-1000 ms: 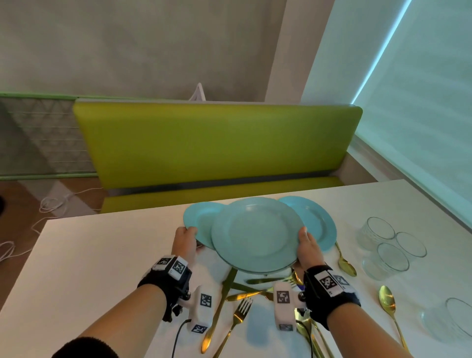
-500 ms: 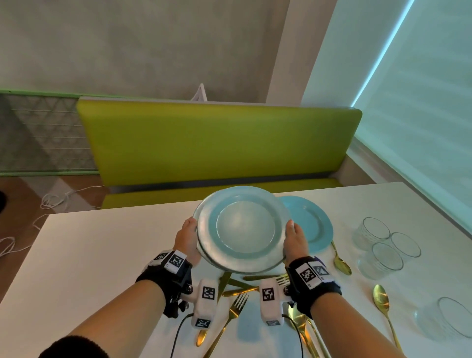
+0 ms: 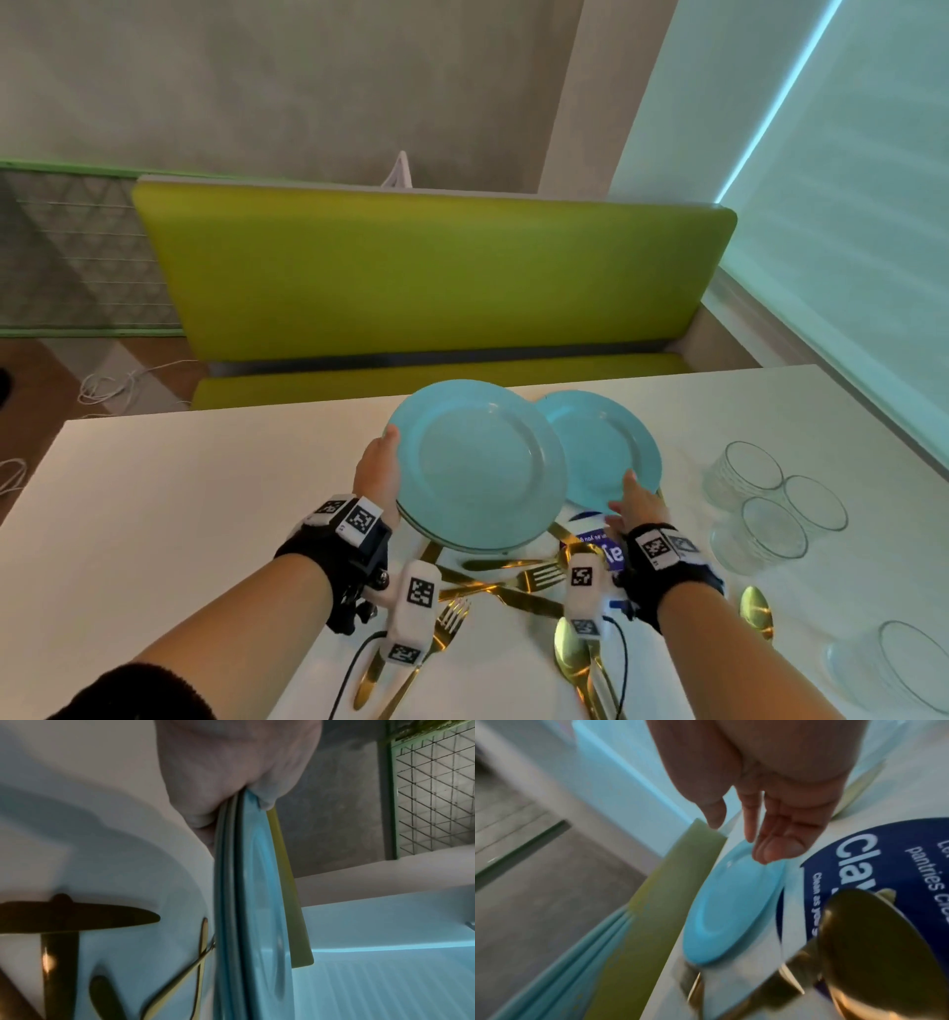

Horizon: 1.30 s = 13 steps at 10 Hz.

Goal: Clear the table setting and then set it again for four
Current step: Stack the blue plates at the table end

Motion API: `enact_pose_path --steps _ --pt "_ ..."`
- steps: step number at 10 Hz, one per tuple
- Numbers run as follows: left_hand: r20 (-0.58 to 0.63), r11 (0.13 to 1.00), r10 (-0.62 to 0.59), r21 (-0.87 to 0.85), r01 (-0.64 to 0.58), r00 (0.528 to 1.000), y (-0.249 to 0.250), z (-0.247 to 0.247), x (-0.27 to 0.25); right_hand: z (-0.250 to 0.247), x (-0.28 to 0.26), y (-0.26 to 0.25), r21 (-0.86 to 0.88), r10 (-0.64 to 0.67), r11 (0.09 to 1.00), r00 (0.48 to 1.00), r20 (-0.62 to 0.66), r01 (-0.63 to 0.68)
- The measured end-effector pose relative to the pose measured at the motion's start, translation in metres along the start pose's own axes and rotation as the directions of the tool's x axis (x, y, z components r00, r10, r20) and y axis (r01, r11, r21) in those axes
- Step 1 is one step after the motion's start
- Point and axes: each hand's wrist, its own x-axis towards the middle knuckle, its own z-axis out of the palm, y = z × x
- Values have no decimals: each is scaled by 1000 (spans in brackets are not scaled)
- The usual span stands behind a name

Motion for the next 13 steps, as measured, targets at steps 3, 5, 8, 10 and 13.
enact_pose_path --steps 3,5,8,10,13 --pt "-35 998 31 -61 -34 999 8 -5 0 -10 49 15 252 177 951 984 20 -177" --pt "-41 995 4 -103 -8 999 4 -11 2 -7 64 14 233 208 948 976 62 -217" --pt "-21 995 26 -98 -28 999 14 1 -16 8 42 -1 260 75 964 995 -63 -56" --pt "41 993 3 -121 2 999 16 -3 -25 16 1 -5 181 -95 979 995 4 93" --pt "102 997 70 -44 -66 992 5 -70 -46 74 -78 43 9 -116 993 992 60 115"
